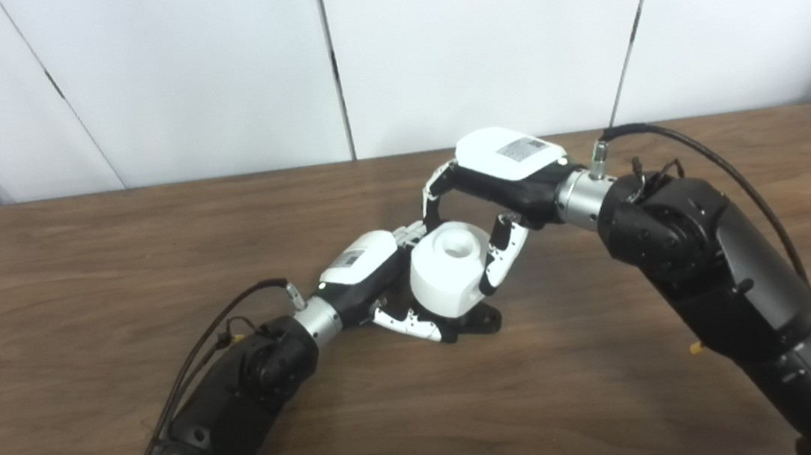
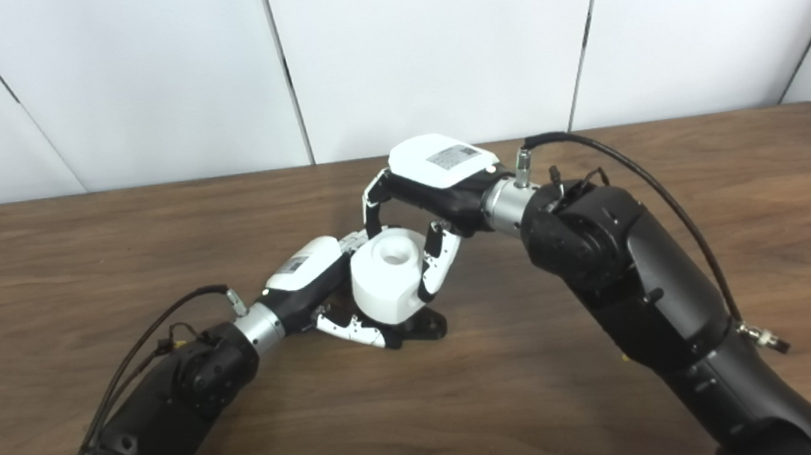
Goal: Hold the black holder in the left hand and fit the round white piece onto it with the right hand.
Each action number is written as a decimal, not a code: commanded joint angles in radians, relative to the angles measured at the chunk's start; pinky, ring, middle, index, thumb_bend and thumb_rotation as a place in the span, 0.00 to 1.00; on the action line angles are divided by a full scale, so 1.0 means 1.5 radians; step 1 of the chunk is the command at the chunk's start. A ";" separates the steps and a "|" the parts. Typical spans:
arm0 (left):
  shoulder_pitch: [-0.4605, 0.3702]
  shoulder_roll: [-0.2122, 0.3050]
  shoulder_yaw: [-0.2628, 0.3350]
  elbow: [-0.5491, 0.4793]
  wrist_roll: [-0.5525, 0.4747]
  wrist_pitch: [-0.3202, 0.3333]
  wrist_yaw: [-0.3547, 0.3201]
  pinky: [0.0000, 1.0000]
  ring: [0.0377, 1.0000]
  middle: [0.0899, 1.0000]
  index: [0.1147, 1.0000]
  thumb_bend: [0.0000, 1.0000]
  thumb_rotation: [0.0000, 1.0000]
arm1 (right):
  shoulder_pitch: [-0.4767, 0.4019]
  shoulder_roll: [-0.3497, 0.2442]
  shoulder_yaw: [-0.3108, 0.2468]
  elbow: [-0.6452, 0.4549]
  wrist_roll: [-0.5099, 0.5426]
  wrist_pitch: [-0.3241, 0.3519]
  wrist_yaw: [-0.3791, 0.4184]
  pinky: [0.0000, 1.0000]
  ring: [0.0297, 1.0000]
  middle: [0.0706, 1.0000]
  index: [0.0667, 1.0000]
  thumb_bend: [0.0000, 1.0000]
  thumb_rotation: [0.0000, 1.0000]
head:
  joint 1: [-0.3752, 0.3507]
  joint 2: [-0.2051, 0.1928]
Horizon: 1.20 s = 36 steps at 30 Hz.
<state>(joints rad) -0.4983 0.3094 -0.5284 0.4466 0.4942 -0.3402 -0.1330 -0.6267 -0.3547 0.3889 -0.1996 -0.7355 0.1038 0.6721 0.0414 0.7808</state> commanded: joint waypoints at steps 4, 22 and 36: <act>0.032 0.021 -0.021 0.024 0.035 0.028 -0.052 0.98 1.00 0.98 0.41 0.52 0.08 | -0.032 -0.013 0.001 -0.006 0.000 -0.016 -0.003 0.81 0.77 0.71 0.44 0.52 0.13 | -0.001 0.001; 0.031 0.018 -0.022 0.025 0.035 0.027 -0.053 0.98 1.00 0.98 0.41 0.52 0.08 | -0.027 -0.021 0.010 -0.010 0.003 -0.017 0.001 0.80 0.77 0.71 0.44 0.52 0.13 | 0.001 0.004; 0.029 0.013 -0.026 0.024 0.041 0.035 -0.052 0.98 1.00 0.98 0.41 0.52 0.08 | -0.020 -0.005 0.036 0.003 0.004 -0.020 0.000 0.82 0.78 0.72 0.44 0.52 0.13 | 0.004 0.002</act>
<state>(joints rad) -0.4969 0.3090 -0.5284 0.4448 0.4939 -0.3386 -0.1330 -0.6311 -0.3635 0.4389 -0.1891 -0.7325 0.1001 0.6788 0.0460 0.7839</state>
